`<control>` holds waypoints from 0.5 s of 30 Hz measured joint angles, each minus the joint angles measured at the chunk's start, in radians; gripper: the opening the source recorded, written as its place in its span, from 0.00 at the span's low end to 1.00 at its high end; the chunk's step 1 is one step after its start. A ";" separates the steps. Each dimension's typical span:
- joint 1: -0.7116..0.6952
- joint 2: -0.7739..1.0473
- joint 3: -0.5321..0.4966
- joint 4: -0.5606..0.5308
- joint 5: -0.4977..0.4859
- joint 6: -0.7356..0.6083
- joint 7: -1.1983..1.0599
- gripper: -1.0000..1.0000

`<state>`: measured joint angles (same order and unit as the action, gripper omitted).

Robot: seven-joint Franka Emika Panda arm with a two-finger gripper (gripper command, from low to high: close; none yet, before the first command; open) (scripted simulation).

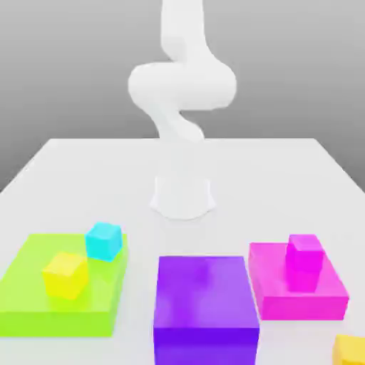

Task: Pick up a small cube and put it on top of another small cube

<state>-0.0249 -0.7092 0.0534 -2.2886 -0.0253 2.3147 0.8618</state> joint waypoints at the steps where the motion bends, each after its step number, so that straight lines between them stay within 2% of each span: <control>1: -0.010 0.039 0.023 0.005 -0.012 0.006 0.028 0.50; 8: -0.070 0.293 0.173 0.037 -0.106 0.048 0.219 0.50; 15: -0.082 0.549 0.280 0.069 -0.230 0.087 0.431 0.50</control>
<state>-0.1070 -0.1603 0.3335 -2.2195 -0.2557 2.4012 1.2926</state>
